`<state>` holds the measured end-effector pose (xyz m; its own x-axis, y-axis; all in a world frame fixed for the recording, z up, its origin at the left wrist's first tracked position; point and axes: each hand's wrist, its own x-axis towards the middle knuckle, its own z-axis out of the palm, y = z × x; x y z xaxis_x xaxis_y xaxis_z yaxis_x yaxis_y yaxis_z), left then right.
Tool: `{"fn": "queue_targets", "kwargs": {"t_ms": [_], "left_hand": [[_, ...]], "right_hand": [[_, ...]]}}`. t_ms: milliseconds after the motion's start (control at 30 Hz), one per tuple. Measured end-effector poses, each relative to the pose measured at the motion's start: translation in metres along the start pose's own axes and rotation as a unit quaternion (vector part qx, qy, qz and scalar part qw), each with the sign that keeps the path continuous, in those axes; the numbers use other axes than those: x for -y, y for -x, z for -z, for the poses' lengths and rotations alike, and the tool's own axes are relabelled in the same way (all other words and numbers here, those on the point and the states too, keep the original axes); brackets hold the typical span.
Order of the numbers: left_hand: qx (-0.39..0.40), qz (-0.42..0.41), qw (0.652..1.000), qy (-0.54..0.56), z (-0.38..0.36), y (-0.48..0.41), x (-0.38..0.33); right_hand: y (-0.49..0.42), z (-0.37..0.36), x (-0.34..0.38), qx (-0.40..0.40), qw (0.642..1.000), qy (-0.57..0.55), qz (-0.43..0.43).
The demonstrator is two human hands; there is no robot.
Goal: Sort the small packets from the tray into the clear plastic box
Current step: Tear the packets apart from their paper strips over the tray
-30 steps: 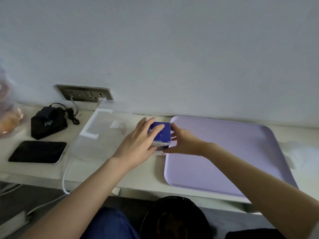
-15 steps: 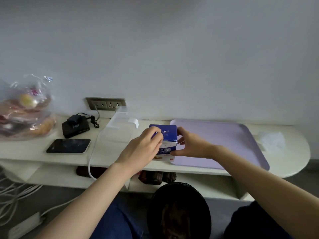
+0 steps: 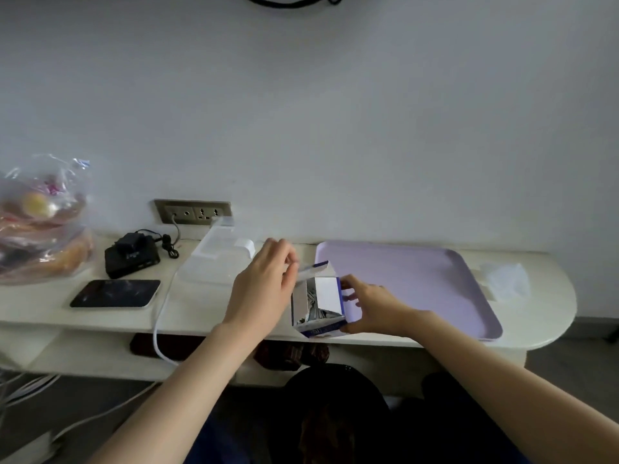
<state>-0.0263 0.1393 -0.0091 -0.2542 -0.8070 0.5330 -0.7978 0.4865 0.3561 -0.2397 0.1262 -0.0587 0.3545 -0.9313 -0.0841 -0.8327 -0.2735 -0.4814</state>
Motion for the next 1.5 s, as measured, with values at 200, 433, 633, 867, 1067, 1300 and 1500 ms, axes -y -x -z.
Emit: {"fn": "queue_targets", "kwargs": {"t_ms": [200,433,633,867,1067,1300,1500], "left_hand": [[-0.057,0.051,0.991,0.114,-0.011,-0.026,0.005],[0.011,0.064,0.990,0.127,-0.033,-0.051,0.053],[0.129,0.173,0.973,0.086,-0.061,-0.029,0.090],[0.011,0.252,0.952,0.172,-0.063,-0.026,0.082],[-0.022,0.294,0.938,0.182,-0.064,-0.022,0.087],[0.067,0.363,0.923,0.113,-0.068,-0.017,0.091],[0.038,0.366,0.929,0.045,-0.060,-0.022,0.083]], "right_hand": [[-0.026,-0.013,0.006,-0.012,0.997,-0.076,0.000],[-0.083,-0.025,0.017,0.035,0.986,-0.165,0.004],[-0.111,-0.040,0.015,0.095,0.984,-0.150,-0.022],[-0.102,-0.030,0.026,-0.018,0.965,-0.261,0.018],[-0.100,-0.035,0.022,-0.128,0.963,-0.236,-0.019],[-0.100,-0.035,0.007,-0.248,0.954,-0.161,-0.046],[-0.087,-0.037,0.014,-0.210,0.976,-0.004,0.058]]}}
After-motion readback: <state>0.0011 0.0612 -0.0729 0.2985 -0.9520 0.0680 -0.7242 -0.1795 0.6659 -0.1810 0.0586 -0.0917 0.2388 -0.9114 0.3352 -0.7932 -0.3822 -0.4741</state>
